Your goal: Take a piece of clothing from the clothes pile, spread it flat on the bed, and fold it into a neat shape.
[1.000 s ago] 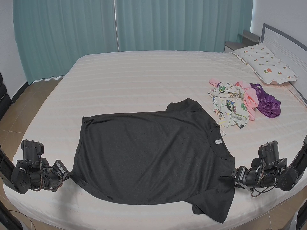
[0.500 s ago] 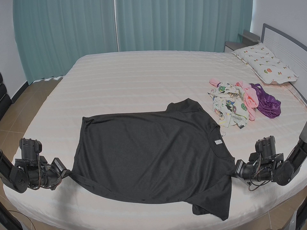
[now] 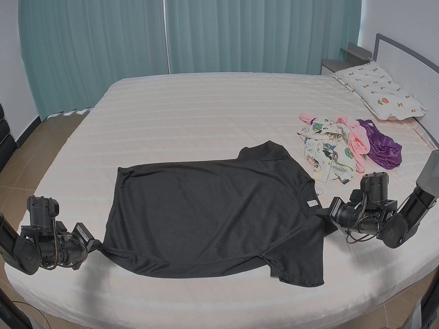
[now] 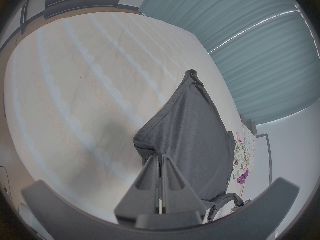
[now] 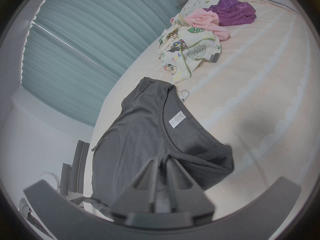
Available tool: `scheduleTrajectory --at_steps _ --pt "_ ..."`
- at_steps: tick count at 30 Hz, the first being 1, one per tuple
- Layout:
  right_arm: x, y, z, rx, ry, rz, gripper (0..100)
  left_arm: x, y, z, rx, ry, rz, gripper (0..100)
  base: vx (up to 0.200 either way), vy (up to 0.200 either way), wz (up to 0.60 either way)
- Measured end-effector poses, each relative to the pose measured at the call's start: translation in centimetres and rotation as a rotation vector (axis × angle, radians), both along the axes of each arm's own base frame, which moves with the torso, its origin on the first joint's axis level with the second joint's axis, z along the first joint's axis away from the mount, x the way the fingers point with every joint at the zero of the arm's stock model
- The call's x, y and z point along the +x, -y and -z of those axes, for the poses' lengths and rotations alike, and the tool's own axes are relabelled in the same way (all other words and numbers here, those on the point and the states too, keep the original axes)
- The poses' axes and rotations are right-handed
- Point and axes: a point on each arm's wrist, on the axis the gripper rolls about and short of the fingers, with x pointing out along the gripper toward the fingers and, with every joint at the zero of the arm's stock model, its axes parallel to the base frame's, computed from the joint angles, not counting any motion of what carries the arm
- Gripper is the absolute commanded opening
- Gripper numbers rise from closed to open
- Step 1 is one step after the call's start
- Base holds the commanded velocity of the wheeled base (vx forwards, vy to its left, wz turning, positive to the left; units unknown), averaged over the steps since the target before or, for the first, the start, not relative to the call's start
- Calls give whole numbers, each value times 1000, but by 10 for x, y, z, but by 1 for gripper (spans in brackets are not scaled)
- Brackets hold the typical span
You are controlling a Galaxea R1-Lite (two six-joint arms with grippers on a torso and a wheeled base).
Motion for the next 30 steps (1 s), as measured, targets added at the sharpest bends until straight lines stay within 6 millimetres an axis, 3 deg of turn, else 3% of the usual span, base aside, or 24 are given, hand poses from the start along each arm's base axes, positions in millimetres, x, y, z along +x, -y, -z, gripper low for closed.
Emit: scheduleTrajectory --at_steps 6,11,16,23,30 --pt "2 4 11 -4 2 12 100 0 0 0 -3 -1 2 0 0 0 0" --pt "-8 15 5 9 16 35 100 0 0 1 -3 -2 3 0 0 0 0" --pt "-39 20 3 27 -29 6 100 0 0 1 -4 -3 3 0 0 0 0" --pt "-88 12 13 34 -143 -91 100 0 0 1 -5 -3 3 0 0 0 0" --pt "-109 2 19 42 -211 -155 100 0 0 1 -6 -2 4 0 0 0 0"
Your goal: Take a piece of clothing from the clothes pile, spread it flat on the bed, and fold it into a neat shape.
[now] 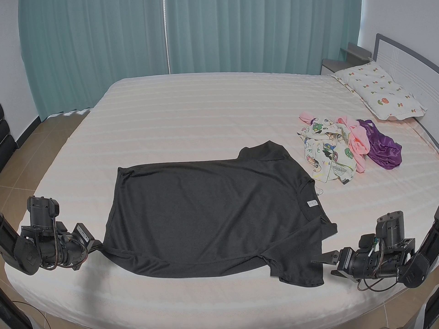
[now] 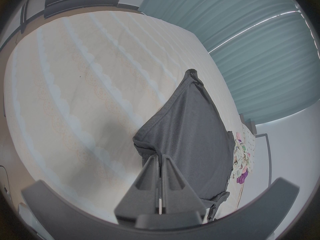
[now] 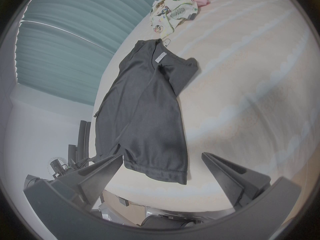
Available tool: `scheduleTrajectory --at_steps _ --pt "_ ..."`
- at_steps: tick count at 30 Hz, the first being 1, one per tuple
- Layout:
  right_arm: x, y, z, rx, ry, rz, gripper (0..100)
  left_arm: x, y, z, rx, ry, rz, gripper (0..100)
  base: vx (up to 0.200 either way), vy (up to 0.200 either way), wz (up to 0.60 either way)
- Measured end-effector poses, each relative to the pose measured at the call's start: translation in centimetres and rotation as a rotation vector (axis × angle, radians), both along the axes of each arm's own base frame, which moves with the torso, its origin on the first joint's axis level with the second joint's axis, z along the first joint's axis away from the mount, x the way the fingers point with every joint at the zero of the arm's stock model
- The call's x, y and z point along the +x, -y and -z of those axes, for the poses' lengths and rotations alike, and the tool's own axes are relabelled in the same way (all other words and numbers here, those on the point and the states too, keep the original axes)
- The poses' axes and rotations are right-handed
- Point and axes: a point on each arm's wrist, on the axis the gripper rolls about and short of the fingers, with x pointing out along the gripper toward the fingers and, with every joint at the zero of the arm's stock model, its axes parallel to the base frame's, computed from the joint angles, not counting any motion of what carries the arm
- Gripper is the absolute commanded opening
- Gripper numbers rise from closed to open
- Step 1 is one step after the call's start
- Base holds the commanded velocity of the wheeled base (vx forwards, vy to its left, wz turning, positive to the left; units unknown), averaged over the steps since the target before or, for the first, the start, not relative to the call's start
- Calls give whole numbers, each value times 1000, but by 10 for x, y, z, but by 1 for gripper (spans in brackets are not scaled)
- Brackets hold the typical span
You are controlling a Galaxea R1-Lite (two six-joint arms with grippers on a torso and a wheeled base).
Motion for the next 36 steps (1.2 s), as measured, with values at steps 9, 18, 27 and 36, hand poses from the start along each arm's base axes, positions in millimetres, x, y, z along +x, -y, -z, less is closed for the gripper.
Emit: scheduleTrajectory --at_steps 9,18,27,36 --pt "7 -11 8 3 -24 -29 100 0 0 0 -1 -1 1 0 0 0 0" --pt "13 -25 17 -1 -51 -52 0 1 0 0 -1 -1 -1 0 0 0 0" --pt "0 -15 16 -20 -79 -23 0 -1 0 1 -1 -3 -1 0 0 0 0" --pt "-28 2 -8 -7 -36 6 0 -7 0 -7 5 27 0 0 0 0 0"
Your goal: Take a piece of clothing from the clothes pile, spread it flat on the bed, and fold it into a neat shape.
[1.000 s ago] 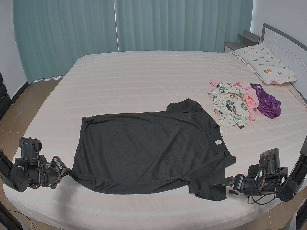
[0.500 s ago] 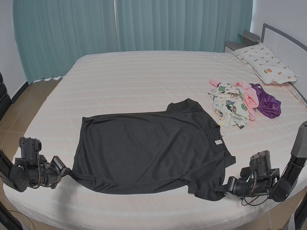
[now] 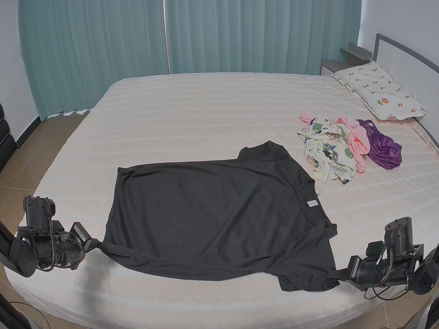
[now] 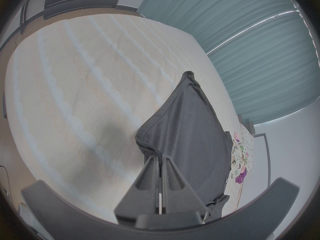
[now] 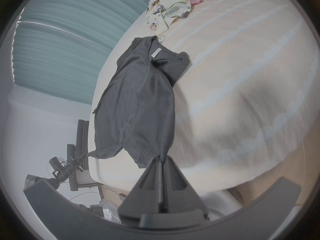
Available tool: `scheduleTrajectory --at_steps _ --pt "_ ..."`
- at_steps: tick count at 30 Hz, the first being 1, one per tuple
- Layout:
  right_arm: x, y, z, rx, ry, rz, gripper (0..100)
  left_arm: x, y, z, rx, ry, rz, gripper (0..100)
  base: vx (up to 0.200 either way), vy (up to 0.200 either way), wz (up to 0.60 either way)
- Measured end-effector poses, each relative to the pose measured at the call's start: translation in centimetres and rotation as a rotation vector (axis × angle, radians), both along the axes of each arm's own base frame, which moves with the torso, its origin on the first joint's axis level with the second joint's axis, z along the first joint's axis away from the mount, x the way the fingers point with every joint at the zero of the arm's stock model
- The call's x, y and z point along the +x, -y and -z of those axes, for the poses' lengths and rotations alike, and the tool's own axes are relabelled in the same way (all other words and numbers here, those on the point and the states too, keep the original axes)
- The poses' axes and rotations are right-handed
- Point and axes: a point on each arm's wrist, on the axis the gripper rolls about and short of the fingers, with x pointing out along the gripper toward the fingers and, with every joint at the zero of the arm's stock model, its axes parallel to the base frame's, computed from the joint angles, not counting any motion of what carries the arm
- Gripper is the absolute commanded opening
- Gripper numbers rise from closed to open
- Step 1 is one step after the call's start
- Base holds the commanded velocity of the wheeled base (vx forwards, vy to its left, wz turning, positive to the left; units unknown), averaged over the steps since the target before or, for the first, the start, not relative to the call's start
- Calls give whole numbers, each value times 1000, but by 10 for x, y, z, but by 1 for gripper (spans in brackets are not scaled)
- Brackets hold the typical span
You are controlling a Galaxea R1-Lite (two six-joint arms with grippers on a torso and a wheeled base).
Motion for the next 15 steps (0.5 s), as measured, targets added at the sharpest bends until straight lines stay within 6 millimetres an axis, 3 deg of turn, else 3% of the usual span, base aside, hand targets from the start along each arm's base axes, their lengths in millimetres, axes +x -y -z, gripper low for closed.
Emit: scheduleTrajectory --at_steps 7,15 --pt "-26 9 -14 -9 -33 -2 0 -10 1 -7 12 32 2 0 0 0 0" --pt "-49 15 -28 -24 -12 -29 0 -35 3 3 70 -13 58 0 0 0 0"
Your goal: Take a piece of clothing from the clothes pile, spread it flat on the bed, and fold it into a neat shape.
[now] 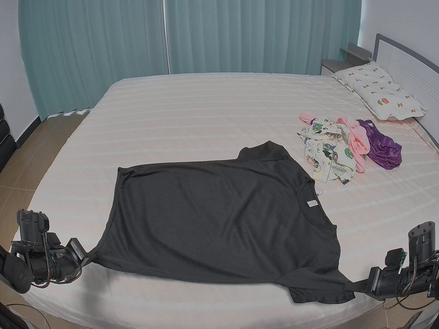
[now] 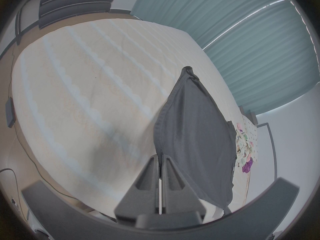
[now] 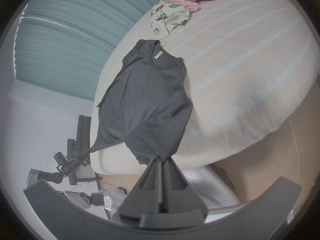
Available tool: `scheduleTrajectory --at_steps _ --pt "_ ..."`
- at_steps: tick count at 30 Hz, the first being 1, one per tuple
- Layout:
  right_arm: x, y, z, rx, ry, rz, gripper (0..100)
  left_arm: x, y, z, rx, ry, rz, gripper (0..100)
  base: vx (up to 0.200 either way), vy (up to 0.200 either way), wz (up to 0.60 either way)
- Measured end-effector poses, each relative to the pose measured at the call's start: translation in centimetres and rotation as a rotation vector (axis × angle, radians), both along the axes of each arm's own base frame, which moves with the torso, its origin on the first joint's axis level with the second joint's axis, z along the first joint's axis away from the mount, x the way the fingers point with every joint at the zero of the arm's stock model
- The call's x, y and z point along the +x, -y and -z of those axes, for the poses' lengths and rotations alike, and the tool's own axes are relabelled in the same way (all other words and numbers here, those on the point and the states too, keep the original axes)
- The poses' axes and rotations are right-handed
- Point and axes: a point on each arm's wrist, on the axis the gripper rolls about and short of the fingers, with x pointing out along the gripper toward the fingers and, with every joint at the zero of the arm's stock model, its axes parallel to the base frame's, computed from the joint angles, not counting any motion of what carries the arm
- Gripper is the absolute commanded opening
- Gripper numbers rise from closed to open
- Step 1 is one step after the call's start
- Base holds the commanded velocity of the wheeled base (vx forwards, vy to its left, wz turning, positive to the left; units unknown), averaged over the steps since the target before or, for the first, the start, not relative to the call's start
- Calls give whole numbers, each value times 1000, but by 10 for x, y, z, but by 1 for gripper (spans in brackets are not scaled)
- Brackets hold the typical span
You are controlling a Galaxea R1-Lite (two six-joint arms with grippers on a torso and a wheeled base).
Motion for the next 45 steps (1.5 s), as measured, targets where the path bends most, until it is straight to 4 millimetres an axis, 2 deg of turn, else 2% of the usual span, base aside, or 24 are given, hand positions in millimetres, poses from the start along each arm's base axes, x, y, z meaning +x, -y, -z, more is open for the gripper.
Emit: scheduleTrajectory --at_steps 12,25,36,45 --pt "-24 8 -9 -16 22 -24 0 -25 2 4 63 -10 61 0 0 0 0" --pt "-33 12 -5 -72 1 -65 0 -49 1 17 159 -122 148 0 0 0 0" --pt "-40 14 2 -133 -52 -122 0 -67 1 16 198 -184 197 0 0 0 0" --pt "-40 14 -3 -134 -28 -130 0 -77 2 13 219 -203 229 0 0 0 0"
